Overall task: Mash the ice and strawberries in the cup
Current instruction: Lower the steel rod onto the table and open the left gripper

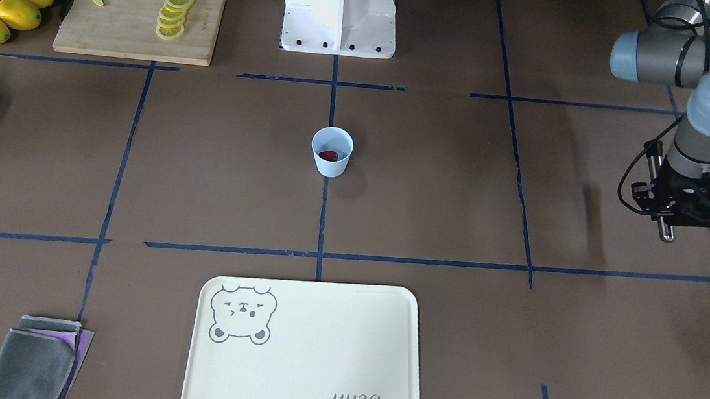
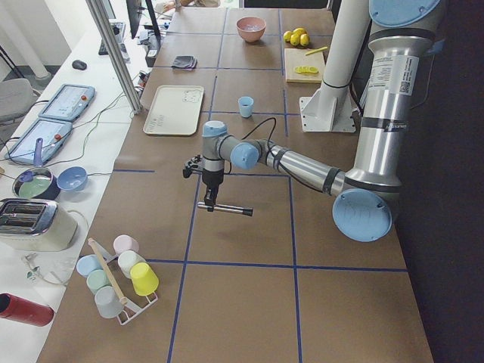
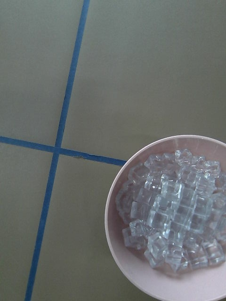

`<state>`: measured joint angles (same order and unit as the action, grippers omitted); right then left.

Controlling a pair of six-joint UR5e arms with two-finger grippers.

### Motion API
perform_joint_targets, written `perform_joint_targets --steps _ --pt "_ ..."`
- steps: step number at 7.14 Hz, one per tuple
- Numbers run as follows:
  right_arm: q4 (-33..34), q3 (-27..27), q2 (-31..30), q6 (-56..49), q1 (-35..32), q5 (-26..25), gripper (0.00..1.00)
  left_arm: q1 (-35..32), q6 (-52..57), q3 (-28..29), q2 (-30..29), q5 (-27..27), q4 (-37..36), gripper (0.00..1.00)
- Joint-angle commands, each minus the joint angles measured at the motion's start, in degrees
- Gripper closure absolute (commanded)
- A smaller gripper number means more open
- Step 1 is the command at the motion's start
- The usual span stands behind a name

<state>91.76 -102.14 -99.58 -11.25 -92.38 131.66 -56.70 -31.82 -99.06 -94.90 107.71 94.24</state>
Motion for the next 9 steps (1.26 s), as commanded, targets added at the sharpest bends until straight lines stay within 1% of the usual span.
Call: perform_joint_targets --steps 1,2,3,4,5,6,7,8,9 --pt "0.0 -0.1 0.0 0.0 0.0 0.0 0.01 -1.4 0.1 5.5 4.3 2.6 8.5 0.95" --pt "0.0 -0.1 0.0 0.0 0.0 0.0 0.01 -1.5 0.0 9.0 4.3 2.6 13.7 0.95" --pt "0.0 -0.2 0.0 0.0 0.0 0.0 0.01 -1.4 0.0 11.6 4.3 2.7 15.9 0.94" --pt "-0.1 -0.3 0.0 0.0 0.0 0.0 0.01 -1.3 0.0 11.7 4.2 2.7 15.9 0.75" --pt "0.0 -0.3 0.0 0.0 0.0 0.0 0.01 -1.3 0.0 11.8 4.2 2.7 16.0 0.01" --pt "0.0 -0.3 0.0 0.0 0.0 0.1 0.01 -1.3 0.1 11.6 4.2 2.9 15.9 0.00" --pt "-0.1 -0.3 0.0 0.0 0.0 0.0 0.01 -1.5 0.4 11.3 4.0 5.6 15.5 0.00" --pt "-0.1 -0.3 0.1 0.0 0.0 0.0 0.01 -6.8 4.5 10.5 3.7 10.2 14.1 0.00" --pt "0.0 -0.3 0.1 0.0 0.0 0.1 0.01 -14.0 13.5 9.4 2.2 16.2 7.5 0.00"
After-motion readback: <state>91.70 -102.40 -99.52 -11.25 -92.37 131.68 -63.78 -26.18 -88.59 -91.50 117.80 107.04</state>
